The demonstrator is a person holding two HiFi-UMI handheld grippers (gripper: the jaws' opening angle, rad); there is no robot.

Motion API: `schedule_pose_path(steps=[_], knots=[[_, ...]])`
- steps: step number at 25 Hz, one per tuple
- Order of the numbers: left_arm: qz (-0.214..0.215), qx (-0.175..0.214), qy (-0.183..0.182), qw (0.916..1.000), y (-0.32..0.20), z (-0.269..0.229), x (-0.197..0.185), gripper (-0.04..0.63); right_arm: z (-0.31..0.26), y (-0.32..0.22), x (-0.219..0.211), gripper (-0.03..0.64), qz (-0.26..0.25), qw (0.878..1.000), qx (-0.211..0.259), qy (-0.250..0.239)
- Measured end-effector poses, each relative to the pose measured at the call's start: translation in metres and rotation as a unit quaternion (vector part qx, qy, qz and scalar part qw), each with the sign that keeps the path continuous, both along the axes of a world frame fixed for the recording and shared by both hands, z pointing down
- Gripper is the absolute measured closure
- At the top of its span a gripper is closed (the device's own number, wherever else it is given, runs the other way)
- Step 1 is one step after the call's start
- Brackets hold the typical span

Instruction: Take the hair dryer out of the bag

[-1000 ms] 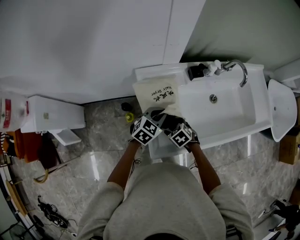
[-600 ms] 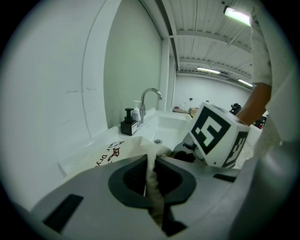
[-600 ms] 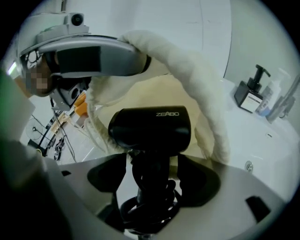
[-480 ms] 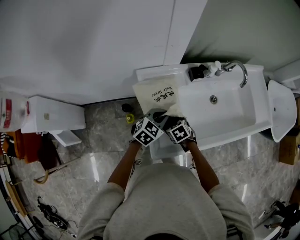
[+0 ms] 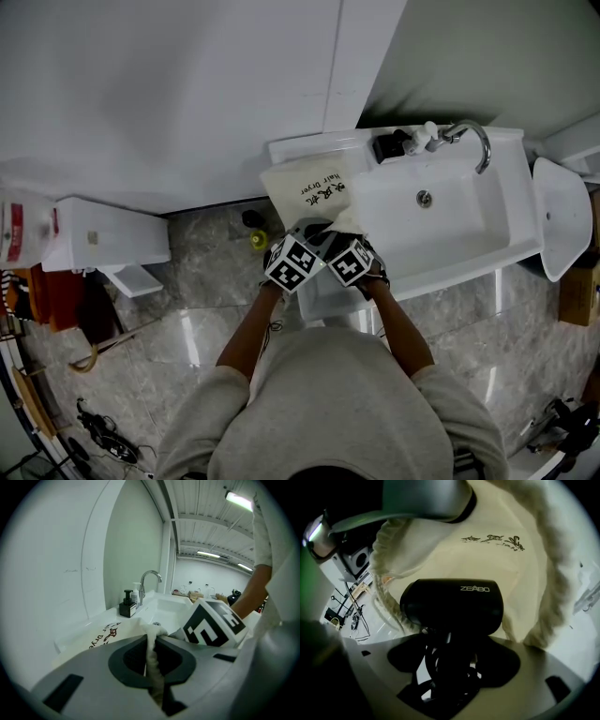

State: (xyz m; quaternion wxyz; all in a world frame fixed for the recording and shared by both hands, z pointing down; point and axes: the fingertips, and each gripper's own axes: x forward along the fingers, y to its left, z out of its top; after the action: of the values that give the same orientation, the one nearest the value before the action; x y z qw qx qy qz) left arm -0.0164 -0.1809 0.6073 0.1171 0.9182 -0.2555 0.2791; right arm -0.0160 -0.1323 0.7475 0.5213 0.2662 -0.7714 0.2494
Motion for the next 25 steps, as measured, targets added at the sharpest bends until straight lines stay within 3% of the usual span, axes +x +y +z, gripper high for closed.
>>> schedule_pose_path(steps=[8, 10, 25], knots=[[-0.015, 0.004, -0.010, 0.9998, -0.001, 0.003, -0.004, 0.577, -0.010, 0.002, 0.001, 0.337, -0.011, 0.999, 0.013, -0.037], [-0.020, 0.004, -0.014, 0.9997, -0.002, 0.004, -0.007, 0.578, -0.017, 0.004, -0.002, 0.385, -0.012, 0.998, 0.024, -0.054], [-0.031, 0.007, -0.027, 0.9991, -0.012, 0.006, -0.013, 0.577, -0.058, 0.019, 0.012, 0.394, -0.041, 0.985, 0.109, -0.128]])
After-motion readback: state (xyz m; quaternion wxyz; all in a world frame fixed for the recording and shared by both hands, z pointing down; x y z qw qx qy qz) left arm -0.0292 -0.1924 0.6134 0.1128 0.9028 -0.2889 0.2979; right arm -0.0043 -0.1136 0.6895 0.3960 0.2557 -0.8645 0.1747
